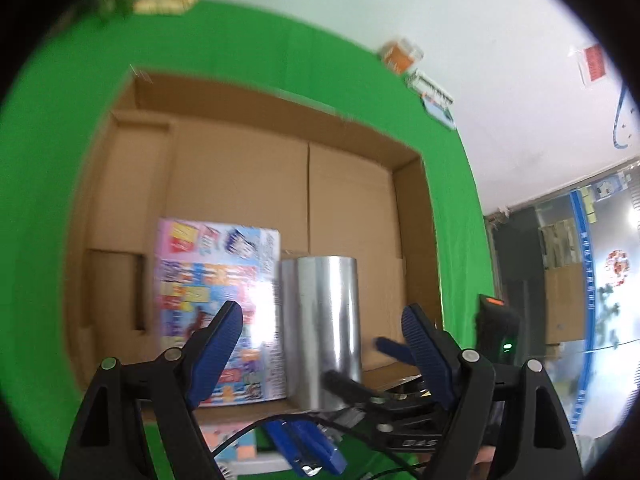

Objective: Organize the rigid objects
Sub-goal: 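Lower the silver cup upright into the box beside the board-game box and release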

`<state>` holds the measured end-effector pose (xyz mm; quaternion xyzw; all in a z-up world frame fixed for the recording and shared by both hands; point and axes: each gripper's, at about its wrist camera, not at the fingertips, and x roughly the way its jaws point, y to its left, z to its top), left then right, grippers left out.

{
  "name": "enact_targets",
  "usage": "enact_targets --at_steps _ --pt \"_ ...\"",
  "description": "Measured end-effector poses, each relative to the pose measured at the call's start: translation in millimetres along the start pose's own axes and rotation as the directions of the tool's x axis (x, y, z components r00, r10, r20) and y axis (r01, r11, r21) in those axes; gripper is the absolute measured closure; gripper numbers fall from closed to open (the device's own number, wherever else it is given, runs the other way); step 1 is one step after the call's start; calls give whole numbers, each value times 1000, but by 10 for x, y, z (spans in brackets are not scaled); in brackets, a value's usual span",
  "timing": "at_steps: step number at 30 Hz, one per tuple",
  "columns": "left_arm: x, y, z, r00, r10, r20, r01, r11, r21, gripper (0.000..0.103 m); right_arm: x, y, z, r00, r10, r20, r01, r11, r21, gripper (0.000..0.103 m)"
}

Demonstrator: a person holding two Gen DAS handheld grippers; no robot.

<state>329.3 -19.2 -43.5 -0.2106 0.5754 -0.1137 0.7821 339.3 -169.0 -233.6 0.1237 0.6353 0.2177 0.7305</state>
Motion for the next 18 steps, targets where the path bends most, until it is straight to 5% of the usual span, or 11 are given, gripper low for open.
enact_targets --at_steps 5,8,11,12,13,14,15,16,18 --pt "-689 -281 -120 976 117 182 -134 987 84 22 -703 293 -62 989 -121 86 129 987 -94 1" --pt "-1066 -554 -218 940 115 323 -162 979 121 22 -1228 426 -148 957 -228 177 251 960 -125 1" --pt "-1369 -731 -402 905 115 411 -184 974 133 22 -1837 525 -277 928 -236 288 276 955 -108 1" --pt "-1440 -790 -471 895 117 431 -194 971 139 31 -1971 550 -309 921 -241 306 286 952 -109 1" --pt "-1488 -856 -542 893 82 443 -175 969 174 54 -2132 595 -362 914 -255 316 306 944 -123 6" --pt "-1494 -926 -583 908 40 417 -142 966 218 98 -2240 634 -419 912 -256 321 315 938 -146 17" --pt "-1461 -992 -616 913 35 407 -135 966 220 100 -2299 654 -455 910 -255 327 319 934 -160 48" --pt "-1482 -1026 -668 908 36 418 -137 967 215 100 -2377 683 -513 908 -260 328 329 928 -173 64" --pt "-1540 -1092 -767 898 5 439 -108 972 209 100 -2546 666 -630 919 -236 317 302 937 -176 64"
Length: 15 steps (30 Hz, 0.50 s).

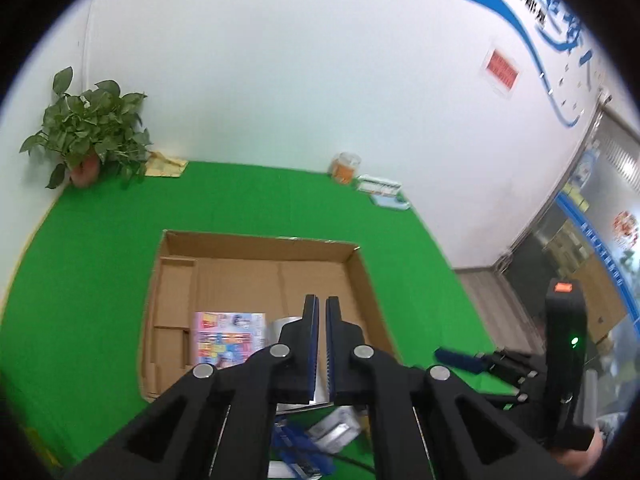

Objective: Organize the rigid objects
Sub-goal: 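Lower the silver cup upright into the box beside the board-game box and release, then grasp the yellow-labelled jar with the right gripper and lift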

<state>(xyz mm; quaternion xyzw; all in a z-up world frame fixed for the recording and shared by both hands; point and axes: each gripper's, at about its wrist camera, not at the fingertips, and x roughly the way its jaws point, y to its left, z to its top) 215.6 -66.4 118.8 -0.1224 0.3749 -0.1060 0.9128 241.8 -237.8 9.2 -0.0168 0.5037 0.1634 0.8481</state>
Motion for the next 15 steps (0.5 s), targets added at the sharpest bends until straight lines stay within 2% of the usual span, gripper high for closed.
enact_targets --at_steps 1,2,3,4,5,7,10,15 --pt "-25 -29 -16 1000 -1 10 1 1000 -14 99 -85 -28 -26 1000 17 4 -17 1000 11 62" --pt "-31 -64 -25 1000 7 11 -6 1000 -27 86 -159 -55 -56 1000 25 11 -26 999 22 56" --pt "-41 -98 -30 1000 14 6 -13 999 -38 53 -217 -79 -91 1000 24 19 -25 999 36 29" --pt "-25 -131 -40 1000 14 6 -13 999 -44 32 -267 -102 -131 999 14 30 -15 999 49 0" --pt "-46 -163 -49 1000 13 15 -12 999 -48 10 -302 -121 -173 999 2 44 -4 998 61 1" --pt "-68 -227 -65 999 -5 49 7 999 -44 10 -381 -170 -243 998 -10 63 5 997 77 1" --pt "-55 -278 -84 999 -17 37 18 999 -39 10 -362 -264 -315 1000 -11 25 9 996 87 1" --pt "-29 -311 -148 999 -12 31 13 1000 -13 10 -306 -336 -392 999 -31 26 28 994 106 1"
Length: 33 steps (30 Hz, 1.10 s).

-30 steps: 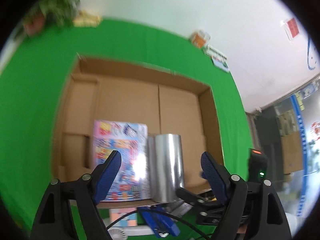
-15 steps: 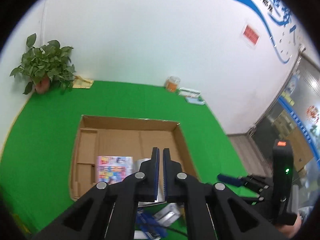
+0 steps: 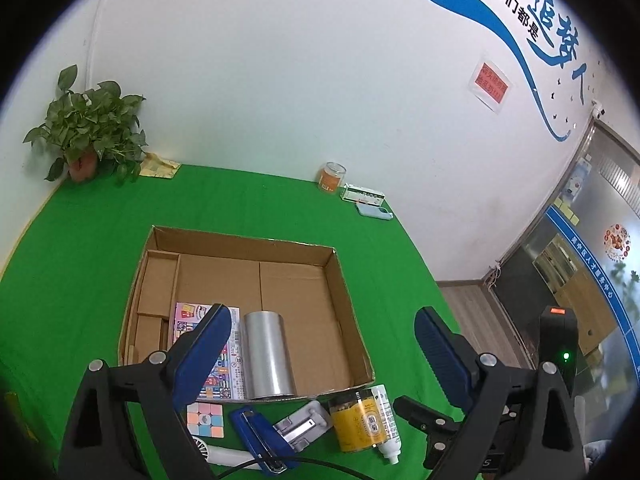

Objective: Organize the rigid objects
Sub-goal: 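Grasp the yellow-labelled jar with the right gripper and lift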

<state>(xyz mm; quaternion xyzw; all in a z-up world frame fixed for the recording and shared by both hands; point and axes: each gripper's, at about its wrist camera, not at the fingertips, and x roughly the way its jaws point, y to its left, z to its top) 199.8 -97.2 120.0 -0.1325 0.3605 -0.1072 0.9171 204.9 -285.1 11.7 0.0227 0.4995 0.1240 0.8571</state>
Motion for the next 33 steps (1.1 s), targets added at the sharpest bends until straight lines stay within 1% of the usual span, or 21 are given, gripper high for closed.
enact_targets --at_steps 4,7,10,12,13,15,18,20,22,23,25,26,27,28,30,32,33 --pt "111 -21 -98 999 4 -41 -4 1000 6 10 118 23 -31 1000 -7 -18 7 1000 -13 1" --pt "225 -21 -199 996 -43 -78 43 999 6 10 219 31 -53 999 -6 -45 5 1000 -24 1" --pt "454 3 -353 984 -72 -165 73 997 -1 10 356 -1 -112 998 0 -67 -3 999 -34 1" --pt "616 49 -478 973 -86 -212 81 996 -31 10 510 -82 -193 997 40 -71 -41 999 -18 1" --pt "716 88 -551 966 -100 -237 88 994 -60 10 649 -151 -277 996 46 -79 -47 999 -8 1" --pt "912 138 -688 945 -139 -296 113 988 -102 10 979 -287 -510 991 21 -129 -22 1000 -3 1" --pt "1215 176 -898 897 -214 -387 162 973 -163 11 1329 -438 -835 978 -28 -207 21 999 -33 2" --pt "1406 164 -1016 848 -294 -441 220 952 -211 11 1454 -481 -1011 973 -6 -231 -6 998 -54 2" --pt "1553 159 -1096 815 -343 -466 254 936 -245 11 1530 -480 -1113 971 21 -237 -40 996 -75 2" --pt "1674 165 -1163 796 -361 -487 256 928 -270 11 1580 -480 -1140 970 27 -240 -47 996 -79 2" --pt "1849 179 -1266 769 -381 -514 252 919 -303 11 1688 -488 -1154 968 34 -250 -53 996 -69 2" --pt "1937 185 -1322 757 -387 -526 249 916 -316 11 1742 -497 -1152 967 38 -253 -55 997 -59 2" --pt "1999 190 -1352 750 -389 -535 245 914 -322 11 1827 -512 -1151 967 39 -253 -51 998 -39 7" --pt "2056 198 -1373 744 -399 -536 245 909 -337 11 1883 -541 -1144 969 32 -247 -39 999 -21 14" --pt "2172 233 -1423 726 -421 -544 242 896 -372 12 1993 -597 -1134 971 -3 -237 4 1000 1 17" --pt "2241 283 -1478 714 -431 -552 228 888 -400 15 2124 -648 -1127 968 -8 -249 14 1000 25 17" --pt "2253 293 -1496 710 -435 -554 225 885 -406 15 2199 -671 -1131 965 -9 -264 19 999 34 18"
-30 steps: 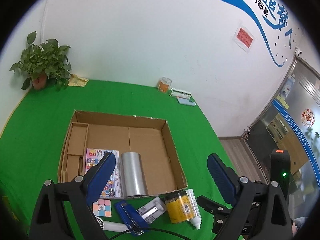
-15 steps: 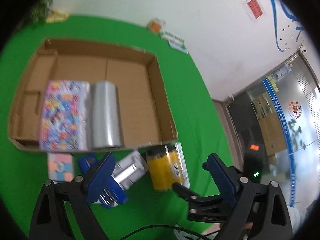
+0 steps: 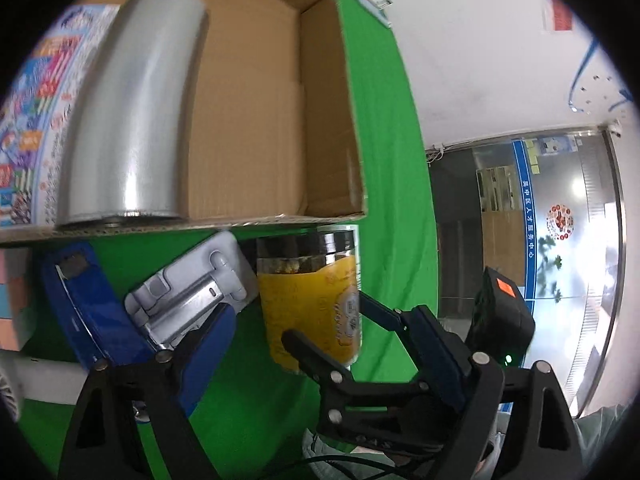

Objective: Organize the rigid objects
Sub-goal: 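Grasp the yellow-labelled jar with the right gripper and lift, then carry the yellow jar over the cardboard box with the right gripper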

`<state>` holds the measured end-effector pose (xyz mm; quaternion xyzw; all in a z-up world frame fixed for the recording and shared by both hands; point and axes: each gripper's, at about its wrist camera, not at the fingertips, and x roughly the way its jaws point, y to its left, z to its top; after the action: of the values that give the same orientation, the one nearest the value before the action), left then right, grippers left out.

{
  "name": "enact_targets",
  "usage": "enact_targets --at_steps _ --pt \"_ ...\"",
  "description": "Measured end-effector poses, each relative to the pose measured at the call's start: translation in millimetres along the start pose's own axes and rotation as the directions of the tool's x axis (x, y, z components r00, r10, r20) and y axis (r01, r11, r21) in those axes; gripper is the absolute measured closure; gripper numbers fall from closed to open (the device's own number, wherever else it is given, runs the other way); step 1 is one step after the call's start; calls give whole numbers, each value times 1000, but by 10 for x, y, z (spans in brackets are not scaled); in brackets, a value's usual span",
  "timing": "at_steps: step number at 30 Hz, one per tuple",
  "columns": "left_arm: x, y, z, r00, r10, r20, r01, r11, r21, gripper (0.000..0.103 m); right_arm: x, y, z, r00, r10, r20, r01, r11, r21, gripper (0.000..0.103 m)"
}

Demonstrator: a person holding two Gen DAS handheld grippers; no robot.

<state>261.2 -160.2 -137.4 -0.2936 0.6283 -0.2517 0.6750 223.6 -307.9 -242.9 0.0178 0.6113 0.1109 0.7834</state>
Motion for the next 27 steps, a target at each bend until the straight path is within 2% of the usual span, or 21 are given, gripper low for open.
enact_targets --at_steps 2,5,8,10,12,14,17,20,24,27 --pt "35 22 -27 1000 -3 -16 3 1000 -4 15 64 -13 -4 1000 -2 -12 2 1000 -4 21" --pt "97 41 -79 999 -3 -52 4 1000 6 15 73 -60 -89 999 44 -19 -44 999 -6 22" --pt "222 90 -172 993 -46 -107 44 999 -18 15 27 -107 -290 995 84 -58 -84 996 6 22" --pt "322 119 -249 988 -66 -138 62 998 -34 15 30 -88 -491 985 116 -126 -117 993 -3 21" --pt "407 114 -320 985 -79 -156 75 997 -30 16 29 -63 -620 965 193 -180 -195 981 6 19" --pt "461 59 -375 985 -60 -162 62 998 7 16 -37 -60 -656 957 248 -149 -250 968 7 15" --pt "483 50 -395 983 -67 -171 68 998 0 17 -43 -93 -614 954 276 -113 -274 961 38 11" --pt "492 88 -415 978 -83 -191 78 996 -36 17 70 -102 -612 950 277 -141 -274 961 45 8" --pt "434 114 -514 974 -79 -213 73 997 -39 16 276 -69 -658 912 342 -225 -333 940 79 12" --pt "484 154 -567 969 -84 -232 70 995 -68 16 299 -9 -679 907 351 -234 -345 936 67 13"
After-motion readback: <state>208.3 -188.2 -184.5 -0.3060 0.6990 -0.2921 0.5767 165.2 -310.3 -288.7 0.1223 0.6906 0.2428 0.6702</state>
